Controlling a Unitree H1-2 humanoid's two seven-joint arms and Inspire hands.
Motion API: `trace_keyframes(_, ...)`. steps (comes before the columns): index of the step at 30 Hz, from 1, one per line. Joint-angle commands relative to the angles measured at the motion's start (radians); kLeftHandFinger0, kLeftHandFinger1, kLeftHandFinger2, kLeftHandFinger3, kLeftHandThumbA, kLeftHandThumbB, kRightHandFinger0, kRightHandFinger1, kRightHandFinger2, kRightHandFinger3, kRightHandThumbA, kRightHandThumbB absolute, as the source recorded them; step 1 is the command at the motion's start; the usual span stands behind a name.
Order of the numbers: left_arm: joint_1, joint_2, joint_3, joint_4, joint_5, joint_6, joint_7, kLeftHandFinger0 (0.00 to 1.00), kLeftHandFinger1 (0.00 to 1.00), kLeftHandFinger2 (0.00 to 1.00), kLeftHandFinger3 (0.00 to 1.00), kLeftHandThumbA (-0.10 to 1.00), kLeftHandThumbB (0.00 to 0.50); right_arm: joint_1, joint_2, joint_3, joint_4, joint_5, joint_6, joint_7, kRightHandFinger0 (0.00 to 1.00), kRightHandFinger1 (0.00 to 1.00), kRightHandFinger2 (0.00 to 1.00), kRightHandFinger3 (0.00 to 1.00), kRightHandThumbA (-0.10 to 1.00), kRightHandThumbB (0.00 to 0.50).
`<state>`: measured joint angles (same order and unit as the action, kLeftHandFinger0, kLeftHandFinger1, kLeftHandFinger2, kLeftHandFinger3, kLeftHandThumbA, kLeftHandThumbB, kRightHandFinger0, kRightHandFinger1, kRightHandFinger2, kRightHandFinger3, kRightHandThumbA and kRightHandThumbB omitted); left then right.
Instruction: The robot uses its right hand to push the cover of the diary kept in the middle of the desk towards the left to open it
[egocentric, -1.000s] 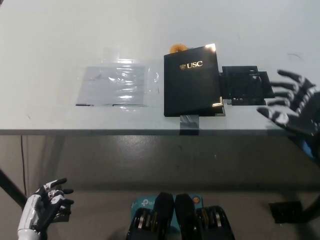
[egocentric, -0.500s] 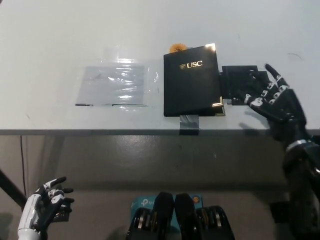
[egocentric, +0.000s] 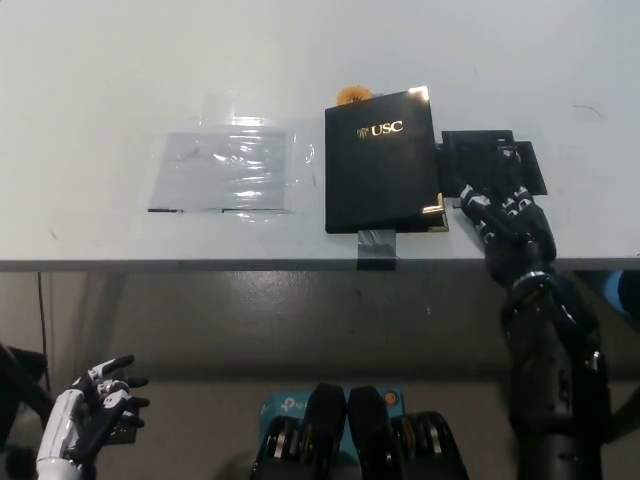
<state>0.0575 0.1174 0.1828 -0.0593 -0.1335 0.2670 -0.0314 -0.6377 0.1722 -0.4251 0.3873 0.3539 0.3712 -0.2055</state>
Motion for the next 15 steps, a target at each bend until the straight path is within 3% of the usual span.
trace_keyframes(1,-0.002,0.01,-0.001,-0.015,-0.01,-0.029,-0.012,0.39,0.45,0.52,0.66,0.4,0.326,-0.047,0.03,-0.018,0.038,0.034,-0.071,-0.046,0.97,0.99,1.0,1.0,1.0,0.138)
trace_keyframes(6,-0.002,0.011,-0.002,-0.021,-0.011,-0.017,-0.012,0.39,0.46,0.53,0.68,0.4,0.302,-0.057,0.045,-0.029,0.065,0.045,-0.105,-0.062,0.95,0.99,1.0,1.0,1.0,0.128)
trace_keyframes(9,-0.003,0.011,-0.004,-0.019,-0.008,-0.02,-0.011,0.4,0.46,0.53,0.66,0.4,0.3,-0.073,0.052,-0.027,0.094,0.039,-0.122,-0.08,0.89,0.97,1.0,1.0,1.0,0.132)
trace_keyframes(15,0.004,0.0,-0.009,-0.009,-0.011,-0.019,-0.007,0.4,0.46,0.53,0.66,0.4,0.303,-0.124,0.08,0.0,0.123,0.033,-0.097,-0.113,0.93,0.99,1.0,1.0,1.0,0.104)
